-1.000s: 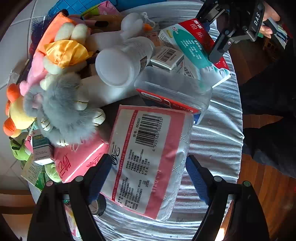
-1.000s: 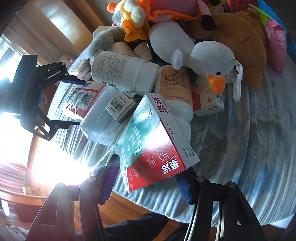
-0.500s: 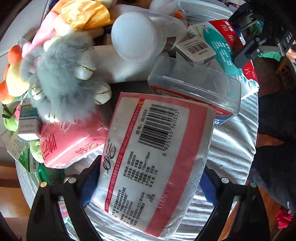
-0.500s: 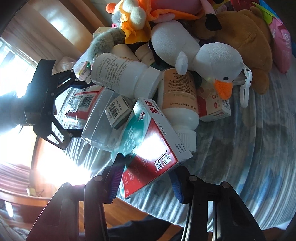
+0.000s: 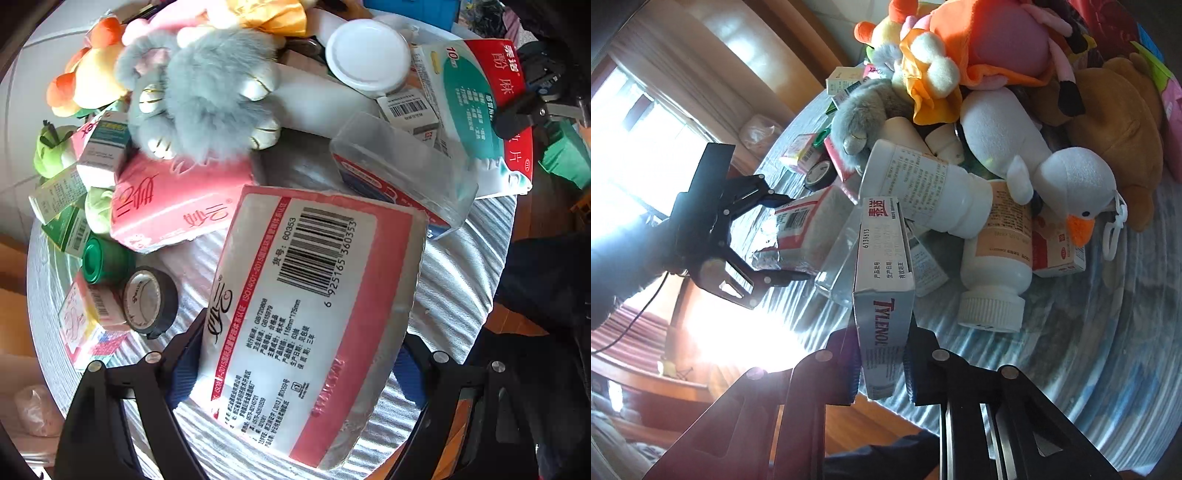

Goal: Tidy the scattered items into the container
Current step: 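Lift the wrapped pack in the left tool while the right tool carries the Tylenol box toward the bin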

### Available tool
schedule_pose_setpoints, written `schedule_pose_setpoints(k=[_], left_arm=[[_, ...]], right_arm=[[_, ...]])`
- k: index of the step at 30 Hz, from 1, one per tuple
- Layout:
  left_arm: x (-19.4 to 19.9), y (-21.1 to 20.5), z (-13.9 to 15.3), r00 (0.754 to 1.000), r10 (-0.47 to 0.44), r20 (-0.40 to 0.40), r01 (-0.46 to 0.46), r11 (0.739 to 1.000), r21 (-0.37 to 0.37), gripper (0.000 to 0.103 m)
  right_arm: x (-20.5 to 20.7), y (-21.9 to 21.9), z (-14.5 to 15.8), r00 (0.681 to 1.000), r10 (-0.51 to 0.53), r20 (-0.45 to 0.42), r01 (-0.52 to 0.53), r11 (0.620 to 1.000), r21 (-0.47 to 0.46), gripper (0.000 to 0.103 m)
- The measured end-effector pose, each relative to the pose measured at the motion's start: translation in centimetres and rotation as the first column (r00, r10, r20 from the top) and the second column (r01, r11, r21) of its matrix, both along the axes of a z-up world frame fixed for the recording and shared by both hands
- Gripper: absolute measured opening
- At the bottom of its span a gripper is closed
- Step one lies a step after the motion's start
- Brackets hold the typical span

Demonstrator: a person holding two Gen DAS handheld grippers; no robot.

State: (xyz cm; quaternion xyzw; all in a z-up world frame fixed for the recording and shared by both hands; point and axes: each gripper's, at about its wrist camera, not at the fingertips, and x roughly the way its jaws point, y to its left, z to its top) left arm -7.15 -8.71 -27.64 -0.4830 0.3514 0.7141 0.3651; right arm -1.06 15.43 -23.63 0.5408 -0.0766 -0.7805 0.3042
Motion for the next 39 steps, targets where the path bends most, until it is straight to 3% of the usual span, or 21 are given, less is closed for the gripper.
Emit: schedule_pose_setpoints(k=[11,16,24,26,31,39], left_arm=[[-0.9,-0.3,3.8,0.984,0.158,-0.082,-0.156,0.987,0.038,0.086],[1.5,0.9,4.1,0.977,0.187,-0.106,-0.182,0.982,0.051,0.086],[5.0,2.4,7.3,0.957,0.251,-0.142,-0.24,0.967,0.09,0.086],[6.2,2.6,8.0,0.954,0.259,-0.151,-0.247,0.965,0.092,0.086],[4.3,3.6,7.7,0.948,0.276,-0.158,-0.266,0.961,0.08,0.086],[5.1,5.0,8.1,0.941,0.298,-0.164,-0.29,0.955,0.067,0.086]], right_arm=[[0.2,4.3,3.7,0.999,-0.013,-0.038,0.014,1.0,0.026,0.018],[0.2,5.1,5.0,0.998,-0.019,-0.058,0.022,0.999,0.043,0.018],[0.9,3.8,6.9,0.993,-0.04,-0.112,0.046,0.998,0.052,0.018],[1.5,5.5,7.7,0.992,-0.047,-0.121,0.054,0.997,0.054,0.018],[1.5,4.5,7.8,0.989,-0.06,-0.136,0.067,0.996,0.052,0.018],[1.1,4.6,8.5,0.989,-0.041,-0.141,0.048,0.998,0.047,0.018]])
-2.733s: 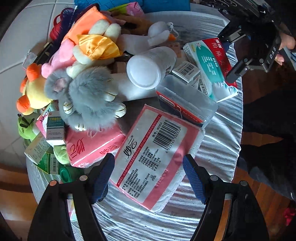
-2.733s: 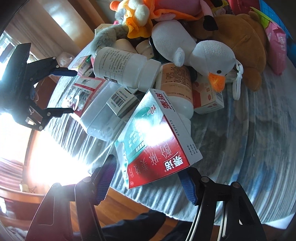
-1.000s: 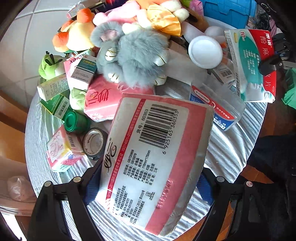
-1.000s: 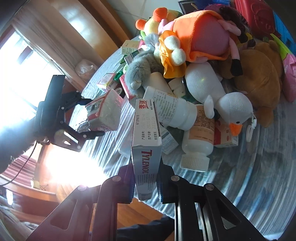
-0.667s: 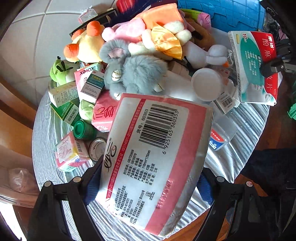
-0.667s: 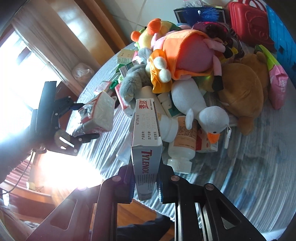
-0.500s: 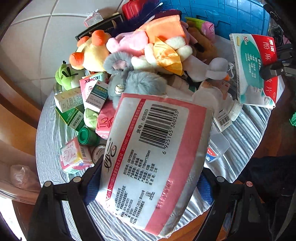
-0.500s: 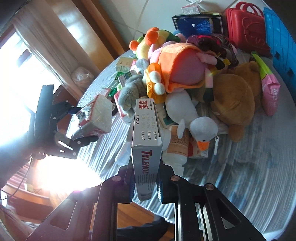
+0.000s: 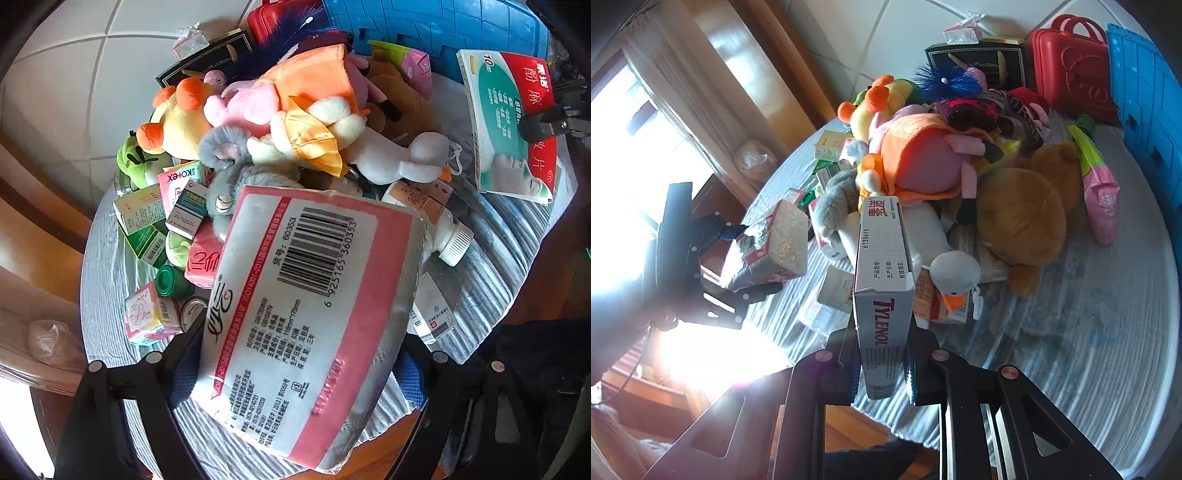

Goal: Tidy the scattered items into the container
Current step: 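Lift the wrapped pack in the left tool while the right tool carries the Tylenol box toward the bin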

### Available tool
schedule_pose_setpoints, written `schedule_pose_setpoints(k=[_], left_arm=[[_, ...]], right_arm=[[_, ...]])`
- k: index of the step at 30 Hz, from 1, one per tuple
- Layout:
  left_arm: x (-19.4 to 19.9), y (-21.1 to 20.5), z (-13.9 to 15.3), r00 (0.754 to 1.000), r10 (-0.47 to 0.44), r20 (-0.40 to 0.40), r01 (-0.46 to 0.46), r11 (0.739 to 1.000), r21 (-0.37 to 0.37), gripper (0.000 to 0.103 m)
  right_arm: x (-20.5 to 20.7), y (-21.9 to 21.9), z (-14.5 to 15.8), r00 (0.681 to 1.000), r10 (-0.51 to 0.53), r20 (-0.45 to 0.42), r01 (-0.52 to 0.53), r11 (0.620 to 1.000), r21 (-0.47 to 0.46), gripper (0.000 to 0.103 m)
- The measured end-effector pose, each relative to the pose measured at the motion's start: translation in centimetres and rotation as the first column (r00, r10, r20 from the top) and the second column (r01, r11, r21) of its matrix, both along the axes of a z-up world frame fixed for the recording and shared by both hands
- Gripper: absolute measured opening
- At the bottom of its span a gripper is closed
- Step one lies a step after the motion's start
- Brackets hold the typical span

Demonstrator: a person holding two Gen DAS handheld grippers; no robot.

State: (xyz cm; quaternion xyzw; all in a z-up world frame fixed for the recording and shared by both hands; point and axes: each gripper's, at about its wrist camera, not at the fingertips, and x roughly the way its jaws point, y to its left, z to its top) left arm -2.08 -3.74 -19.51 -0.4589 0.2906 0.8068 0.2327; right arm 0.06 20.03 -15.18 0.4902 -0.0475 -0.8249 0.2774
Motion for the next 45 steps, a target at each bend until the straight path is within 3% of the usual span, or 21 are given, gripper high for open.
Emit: schedule_pose_setpoints(k=[11,17,33,45], left_arm=[[0.0,2.3,1.7,0.999,0.031,-0.026,-0.031,1.0,-0.002,0.086],[-0.4,4.8,3.7,0.997,0.052,-0.051,-0.051,0.999,0.018,0.086],[-3.5,17.2,12.6,0.981,0.084,-0.173,-0.071,0.994,0.078,0.086],[-6.3,24.7,17.5,0.97,0.085,-0.226,-0.052,0.988,0.146,0.086]], right_arm=[[-0.9,2.4,1.6,0.999,-0.018,-0.029,0.018,1.0,-0.008,0.018],[-1.4,5.0,4.3,0.996,-0.051,-0.072,0.049,0.998,-0.027,0.018],[-3.2,13.0,11.2,0.975,-0.162,-0.151,0.164,0.987,0.0,0.018],[-5.0,19.9,17.1,0.94,-0.252,-0.23,0.256,0.967,-0.009,0.018]])
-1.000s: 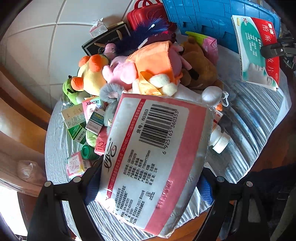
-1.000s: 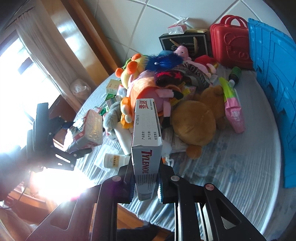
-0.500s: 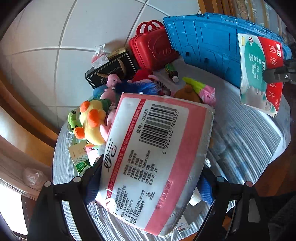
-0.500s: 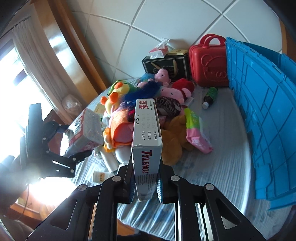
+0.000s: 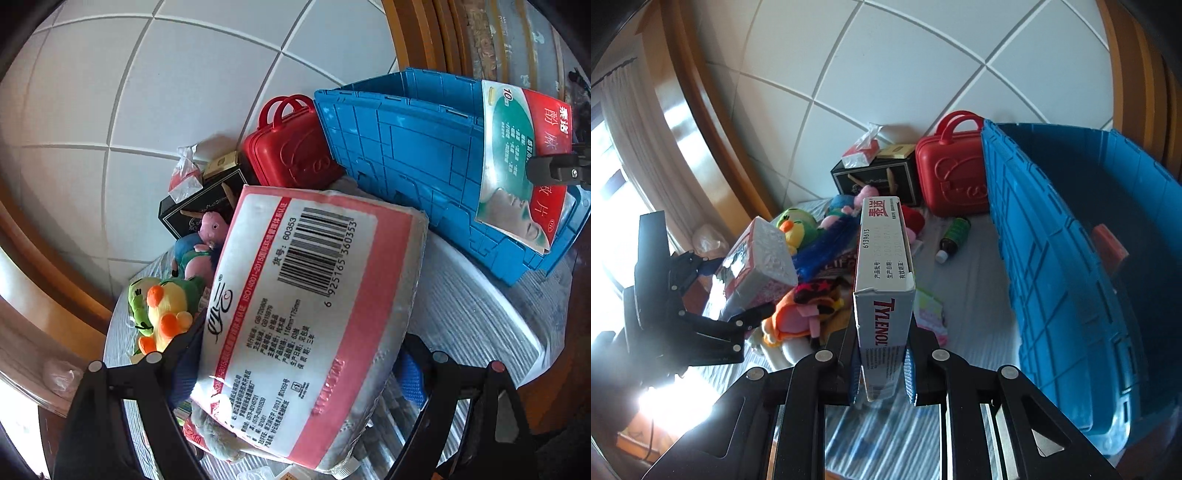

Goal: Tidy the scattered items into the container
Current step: 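Lift the wrapped pack in the left tool while the right tool carries the Tylenol box toward the bin, then lower the wrapped pack into the bin with the left tool while the right tool drops the Tylenol box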

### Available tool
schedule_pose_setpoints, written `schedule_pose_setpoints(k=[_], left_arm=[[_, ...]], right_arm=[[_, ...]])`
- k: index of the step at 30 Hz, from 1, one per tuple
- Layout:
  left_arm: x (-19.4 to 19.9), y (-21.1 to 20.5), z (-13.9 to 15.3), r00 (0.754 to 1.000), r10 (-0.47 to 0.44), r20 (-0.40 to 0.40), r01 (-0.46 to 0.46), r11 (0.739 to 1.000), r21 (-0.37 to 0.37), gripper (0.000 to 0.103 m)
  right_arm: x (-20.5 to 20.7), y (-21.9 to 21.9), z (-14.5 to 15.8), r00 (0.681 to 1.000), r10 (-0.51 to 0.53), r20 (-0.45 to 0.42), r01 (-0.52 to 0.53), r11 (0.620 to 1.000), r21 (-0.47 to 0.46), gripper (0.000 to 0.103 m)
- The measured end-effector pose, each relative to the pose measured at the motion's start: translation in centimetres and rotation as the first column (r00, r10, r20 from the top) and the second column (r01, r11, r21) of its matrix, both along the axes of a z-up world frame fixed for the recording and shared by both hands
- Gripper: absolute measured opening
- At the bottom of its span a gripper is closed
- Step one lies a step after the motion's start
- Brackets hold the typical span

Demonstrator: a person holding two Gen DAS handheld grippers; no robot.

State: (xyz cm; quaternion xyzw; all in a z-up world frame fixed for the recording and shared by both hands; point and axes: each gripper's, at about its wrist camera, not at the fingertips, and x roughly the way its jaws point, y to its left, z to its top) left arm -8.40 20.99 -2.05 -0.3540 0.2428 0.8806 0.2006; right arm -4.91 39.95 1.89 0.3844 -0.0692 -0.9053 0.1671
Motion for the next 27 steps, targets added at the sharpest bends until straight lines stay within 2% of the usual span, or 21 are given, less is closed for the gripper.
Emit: schedule_pose_setpoints(k=[7,17,27], left_arm=[[-1.7,4.1,3.1,0.999,-0.02,-0.042,0.021,0.999,0.03,0.086],[-3.4,10.3,7.1,0.994,-0.069,-0.083,0.073,0.996,0.05,0.086],[-5.2,16.4,7.4,0.984,-0.144,-0.1,0.152,0.985,0.076,0.086]], right_arm=[[-1.1,3.7,2.7,0.998,-0.046,-0.04,0.046,0.999,0.0,0.018],[-2.4,9.1,4.7,0.989,-0.118,-0.085,0.118,0.993,-0.008,0.018],[-2.9,14.2,5.5,0.973,-0.209,-0.096,0.21,0.978,-0.009,0.018]])
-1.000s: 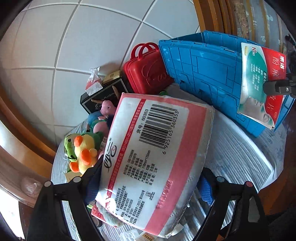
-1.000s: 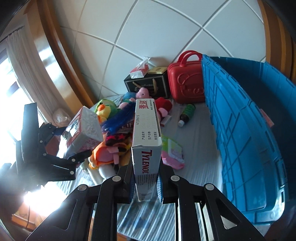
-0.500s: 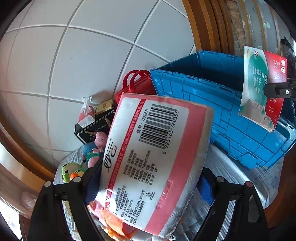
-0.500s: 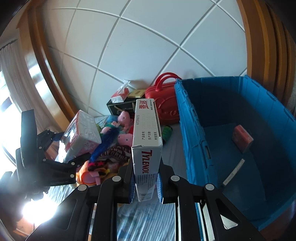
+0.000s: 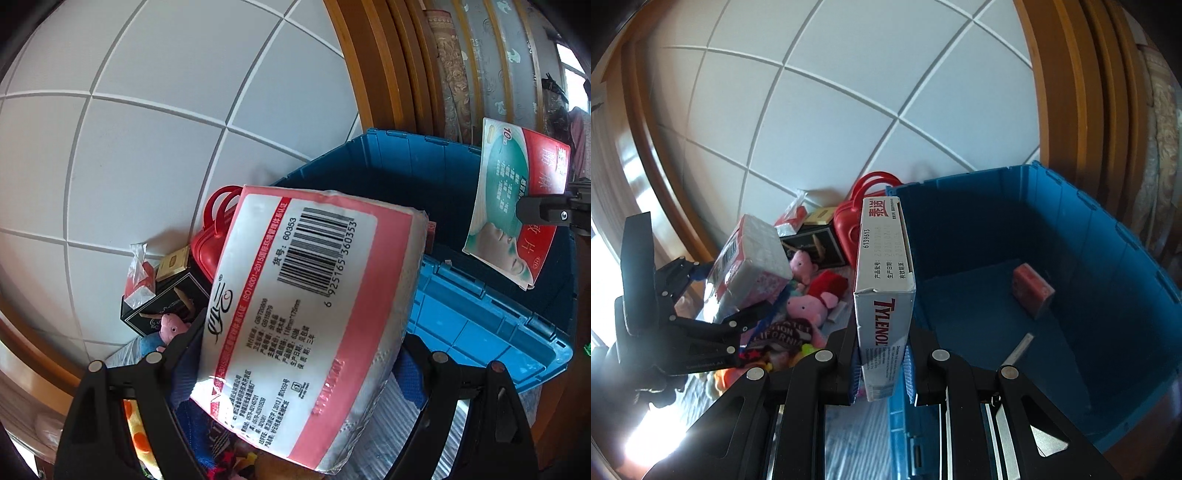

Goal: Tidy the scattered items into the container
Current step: 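Lower the wrapped pack into the bin with the left tool while the right tool drops the Tylenol box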

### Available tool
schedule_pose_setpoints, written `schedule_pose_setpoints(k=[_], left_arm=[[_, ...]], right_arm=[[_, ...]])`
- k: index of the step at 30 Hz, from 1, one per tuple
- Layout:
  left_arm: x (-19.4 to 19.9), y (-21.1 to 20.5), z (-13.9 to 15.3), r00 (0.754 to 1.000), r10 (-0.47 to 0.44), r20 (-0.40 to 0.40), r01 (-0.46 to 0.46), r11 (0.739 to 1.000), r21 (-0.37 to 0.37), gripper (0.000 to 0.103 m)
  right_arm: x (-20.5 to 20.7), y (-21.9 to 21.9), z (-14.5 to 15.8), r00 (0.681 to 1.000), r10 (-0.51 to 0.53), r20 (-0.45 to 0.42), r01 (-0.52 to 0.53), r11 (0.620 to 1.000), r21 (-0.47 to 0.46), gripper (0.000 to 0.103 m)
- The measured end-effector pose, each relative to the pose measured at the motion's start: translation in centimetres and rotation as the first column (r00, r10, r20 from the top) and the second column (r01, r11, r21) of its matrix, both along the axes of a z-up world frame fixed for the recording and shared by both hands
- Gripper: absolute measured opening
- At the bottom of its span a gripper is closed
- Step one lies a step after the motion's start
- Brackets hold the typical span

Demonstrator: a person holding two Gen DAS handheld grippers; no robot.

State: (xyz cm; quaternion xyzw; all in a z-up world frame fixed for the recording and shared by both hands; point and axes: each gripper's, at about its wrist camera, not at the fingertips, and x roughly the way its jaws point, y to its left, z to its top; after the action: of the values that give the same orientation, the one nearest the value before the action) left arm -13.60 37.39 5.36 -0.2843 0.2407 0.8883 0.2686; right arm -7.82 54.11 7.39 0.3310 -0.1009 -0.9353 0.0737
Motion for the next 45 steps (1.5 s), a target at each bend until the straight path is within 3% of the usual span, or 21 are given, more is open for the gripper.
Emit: schedule_pose_setpoints(k=[22,35,37,39,41,42,43,44,45], left_arm=[[-0.7,13.9,2.3,0.985,-0.171,-0.028,0.172,0.985,0.004,0.086],[-0.4,17.1,2.2,0.979,-0.201,-0.024,0.201,0.98,-0.011,0.086],[-0.4,17.3,2.2,0.979,-0.203,-0.024,0.203,0.979,-0.004,0.088],[-0.5,17.6,2.2,0.981,-0.195,-0.015,0.195,0.981,0.006,0.098],[-0.5,17.6,2.1,0.981,-0.192,-0.004,0.192,0.981,0.022,0.103],[-0.5,17.6,2.1,0.982,-0.186,-0.007,0.186,0.982,0.022,0.103],[-0.4,17.5,2.0,0.984,-0.178,-0.015,0.178,0.984,0.018,0.103],[-0.4,17.4,2.0,0.984,-0.174,-0.019,0.175,0.984,0.017,0.103],[-0.4,17.3,2.0,0.985,-0.172,-0.017,0.172,0.985,0.017,0.103]], right_arm=[[-0.2,10.1,-1.6,0.972,-0.225,0.06,0.223,0.974,0.04,0.018],[-0.2,12.5,-2.7,0.959,-0.271,0.084,0.267,0.962,0.06,0.018],[-0.3,12.8,-2.8,0.958,-0.273,0.088,0.269,0.961,0.063,0.018],[-0.3,13.0,-2.9,0.957,-0.276,0.09,0.271,0.96,0.068,0.019],[-0.3,13.0,-2.7,0.953,-0.291,0.083,0.283,0.955,0.092,0.025],[-0.1,13.0,-2.6,0.949,-0.307,0.071,0.299,0.949,0.105,0.054],[0.1,13.0,-2.4,0.947,-0.316,0.057,0.309,0.945,0.109,0.093],[0.4,13.0,-2.2,0.947,-0.319,0.041,0.313,0.943,0.11,0.101],[0.5,12.9,-2.1,0.948,-0.318,0.034,0.312,0.943,0.117,0.102]])
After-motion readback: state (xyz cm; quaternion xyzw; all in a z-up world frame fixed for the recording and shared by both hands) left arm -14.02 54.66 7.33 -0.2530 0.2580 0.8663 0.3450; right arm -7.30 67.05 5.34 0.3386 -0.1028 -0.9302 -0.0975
